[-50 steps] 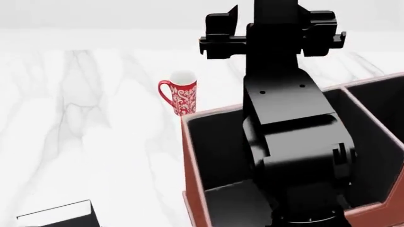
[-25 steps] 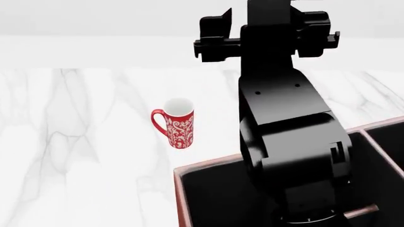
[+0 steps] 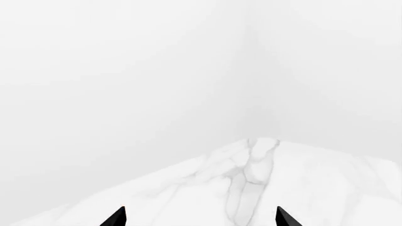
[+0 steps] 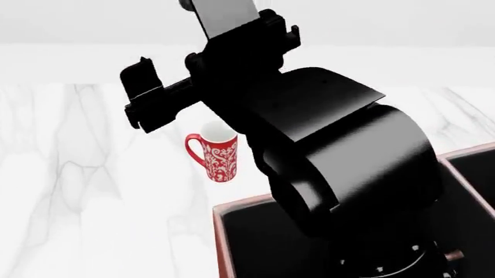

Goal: Pick up the book and place it in the right compartment of the caddy.

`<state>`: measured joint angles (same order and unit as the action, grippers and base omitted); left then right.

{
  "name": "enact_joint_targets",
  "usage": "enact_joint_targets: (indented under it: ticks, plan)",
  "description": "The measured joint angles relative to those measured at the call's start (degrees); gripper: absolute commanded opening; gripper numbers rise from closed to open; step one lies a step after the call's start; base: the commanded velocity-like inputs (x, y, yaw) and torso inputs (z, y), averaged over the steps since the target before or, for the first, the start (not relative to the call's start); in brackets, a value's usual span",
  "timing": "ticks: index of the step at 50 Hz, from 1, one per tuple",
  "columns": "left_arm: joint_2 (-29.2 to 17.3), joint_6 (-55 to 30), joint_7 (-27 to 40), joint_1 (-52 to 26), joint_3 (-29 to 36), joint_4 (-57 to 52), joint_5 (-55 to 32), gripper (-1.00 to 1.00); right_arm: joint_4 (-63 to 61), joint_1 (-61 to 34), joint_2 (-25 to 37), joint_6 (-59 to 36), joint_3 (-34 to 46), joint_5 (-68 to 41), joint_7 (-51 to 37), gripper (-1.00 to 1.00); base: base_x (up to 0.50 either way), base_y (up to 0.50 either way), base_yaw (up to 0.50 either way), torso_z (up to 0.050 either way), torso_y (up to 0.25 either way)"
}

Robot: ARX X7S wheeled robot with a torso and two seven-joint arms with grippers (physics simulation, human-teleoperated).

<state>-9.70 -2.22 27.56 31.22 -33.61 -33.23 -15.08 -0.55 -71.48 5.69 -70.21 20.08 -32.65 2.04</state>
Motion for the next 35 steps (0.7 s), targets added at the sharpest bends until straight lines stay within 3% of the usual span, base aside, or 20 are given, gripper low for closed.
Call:
enact_joint_targets:
  ticks: [14,35]
  plan:
    - [-0.1,0.4,0.1,0.0,0.4,0.6,0.0,1.0,-10.6,-0.3,5.3,-3.5,9.8,-9.1,14.6,1.0,0.0,0.0,0.0,0.0,0.0]
    - [-0.1,1.2,0.3,0.4,0.4,1.0,-0.2,1.0,-19.4,0.1,11.1,-4.5,19.7,-13.6,24.0,1.0,0.0,0.0,0.0,0.0,0.0]
